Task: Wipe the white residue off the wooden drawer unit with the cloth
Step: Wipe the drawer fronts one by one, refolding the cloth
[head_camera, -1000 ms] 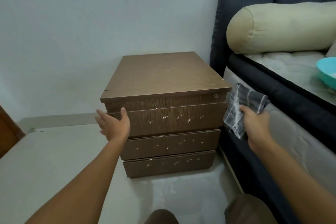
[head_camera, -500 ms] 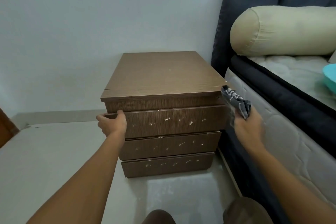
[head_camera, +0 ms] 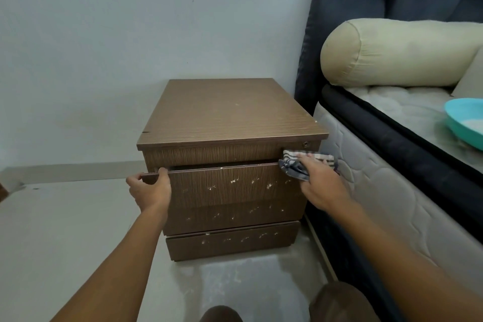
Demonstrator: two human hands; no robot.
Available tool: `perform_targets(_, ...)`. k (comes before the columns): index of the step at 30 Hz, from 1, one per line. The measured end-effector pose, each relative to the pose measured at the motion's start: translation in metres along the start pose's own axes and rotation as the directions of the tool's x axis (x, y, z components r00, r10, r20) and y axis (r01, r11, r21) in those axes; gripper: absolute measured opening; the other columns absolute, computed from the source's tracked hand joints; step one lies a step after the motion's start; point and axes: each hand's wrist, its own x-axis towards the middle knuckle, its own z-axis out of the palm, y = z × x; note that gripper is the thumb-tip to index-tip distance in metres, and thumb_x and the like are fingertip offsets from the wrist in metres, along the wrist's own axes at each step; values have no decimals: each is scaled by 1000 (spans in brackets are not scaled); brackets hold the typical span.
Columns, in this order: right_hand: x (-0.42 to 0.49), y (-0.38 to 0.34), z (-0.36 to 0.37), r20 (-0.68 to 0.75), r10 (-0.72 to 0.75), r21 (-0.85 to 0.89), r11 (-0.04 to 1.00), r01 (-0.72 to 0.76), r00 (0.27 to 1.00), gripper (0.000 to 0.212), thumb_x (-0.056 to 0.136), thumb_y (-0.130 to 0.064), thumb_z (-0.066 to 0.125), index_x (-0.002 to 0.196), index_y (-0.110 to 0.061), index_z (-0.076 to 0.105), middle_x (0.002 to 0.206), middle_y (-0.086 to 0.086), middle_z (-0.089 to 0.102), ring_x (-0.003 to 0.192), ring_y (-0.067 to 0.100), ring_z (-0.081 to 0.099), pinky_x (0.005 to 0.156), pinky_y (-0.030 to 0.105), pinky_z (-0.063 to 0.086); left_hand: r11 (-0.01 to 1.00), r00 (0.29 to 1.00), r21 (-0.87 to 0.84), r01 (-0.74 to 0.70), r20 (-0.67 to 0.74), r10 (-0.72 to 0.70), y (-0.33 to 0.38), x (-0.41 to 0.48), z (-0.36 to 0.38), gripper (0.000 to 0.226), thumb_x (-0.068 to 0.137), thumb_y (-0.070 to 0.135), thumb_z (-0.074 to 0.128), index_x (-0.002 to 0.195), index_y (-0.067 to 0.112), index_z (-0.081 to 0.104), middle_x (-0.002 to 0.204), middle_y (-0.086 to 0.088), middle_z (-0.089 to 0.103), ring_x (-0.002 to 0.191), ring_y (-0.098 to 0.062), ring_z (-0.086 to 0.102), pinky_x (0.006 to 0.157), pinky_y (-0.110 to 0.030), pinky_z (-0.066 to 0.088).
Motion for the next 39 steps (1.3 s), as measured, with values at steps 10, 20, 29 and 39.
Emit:
perform_targets(10, 19, -29, 23, -54, -213, 9, 977, 214, 976, 28, 88, -24, 54, 115, -21, 61, 112, -1, 67, 102, 19, 57, 83, 33, 46, 999, 999, -45, 0, 54, 2, -3, -4, -18, 44, 92, 38, 61, 128, 18, 47, 128, -8, 54, 106, -22, 52, 83, -33, 45)
perform_targets(20, 21, -128, 63, -44, -353, 58, 933, 355, 935, 40, 90, -30, 56, 129, -20, 55, 117, 0, 66, 104, 15, 61, 85, 29, 50, 999, 997, 20, -40, 72, 39, -25, -3, -39, 33, 101, 20, 48, 132, 14, 57, 134, -6, 58, 123, -26, 53, 98, -34, 44)
perform_targets(29, 17, -227, 93, -53, -479, 145, 865, 481, 876, 27, 89, -30, 52, 115, -23, 55, 101, 2, 67, 88, 19, 60, 69, 30, 43, 998, 986, 36, -49, 159, 43, -26, 5, -50, 33, 101, 14, 45, 130, 18, 60, 128, 0, 62, 120, -22, 56, 101, -42, 48)
perform_targets(39, 20, -302, 112, 23, -441, 386, 832, 399, 897, 25, 85, -16, 51, 109, -15, 59, 96, 11, 70, 85, 30, 65, 76, 37, 49, 990, 976, 131, -60, 215, 31, -35, 9, -62, 18, 96, 0, 50, 91, 12, 63, 85, -6, 67, 78, -19, 64, 65, -25, 55)
